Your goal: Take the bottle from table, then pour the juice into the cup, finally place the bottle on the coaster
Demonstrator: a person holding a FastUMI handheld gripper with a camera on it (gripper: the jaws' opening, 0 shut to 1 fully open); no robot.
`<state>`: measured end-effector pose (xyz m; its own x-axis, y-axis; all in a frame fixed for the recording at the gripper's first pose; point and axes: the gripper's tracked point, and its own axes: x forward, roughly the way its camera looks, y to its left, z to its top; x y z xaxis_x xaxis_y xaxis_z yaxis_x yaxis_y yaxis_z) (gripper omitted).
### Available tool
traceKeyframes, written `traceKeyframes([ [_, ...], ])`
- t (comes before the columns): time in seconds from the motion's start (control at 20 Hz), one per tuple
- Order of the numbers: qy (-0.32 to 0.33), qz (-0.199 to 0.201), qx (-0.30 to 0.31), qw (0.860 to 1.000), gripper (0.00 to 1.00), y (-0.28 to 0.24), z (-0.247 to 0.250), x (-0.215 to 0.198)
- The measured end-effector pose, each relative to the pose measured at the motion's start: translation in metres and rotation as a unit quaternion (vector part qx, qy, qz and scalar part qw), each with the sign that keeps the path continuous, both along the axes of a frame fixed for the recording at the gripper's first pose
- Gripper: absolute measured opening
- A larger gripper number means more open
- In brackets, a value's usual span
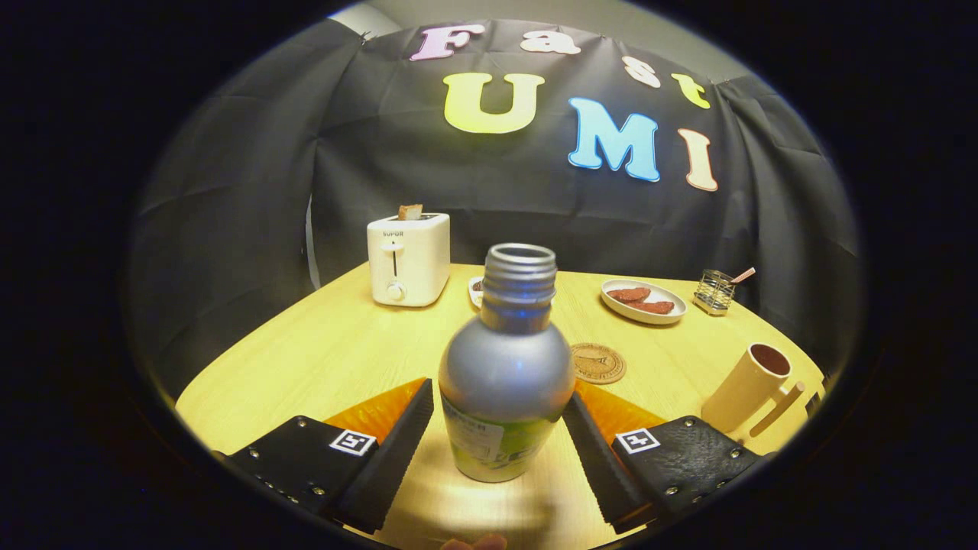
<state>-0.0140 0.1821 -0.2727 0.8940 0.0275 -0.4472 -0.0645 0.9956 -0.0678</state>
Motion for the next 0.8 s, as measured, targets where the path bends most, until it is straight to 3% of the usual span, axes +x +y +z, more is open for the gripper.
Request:
traceKeyframes([
  [0.6,0.038,-0.005,-0.006,0.999,0.99,-0.001,-0.033,-0.009],
  [0.8,0.044,-0.002,-0.001,0.999,0.83,-0.003,-0.036,-0.010],
])
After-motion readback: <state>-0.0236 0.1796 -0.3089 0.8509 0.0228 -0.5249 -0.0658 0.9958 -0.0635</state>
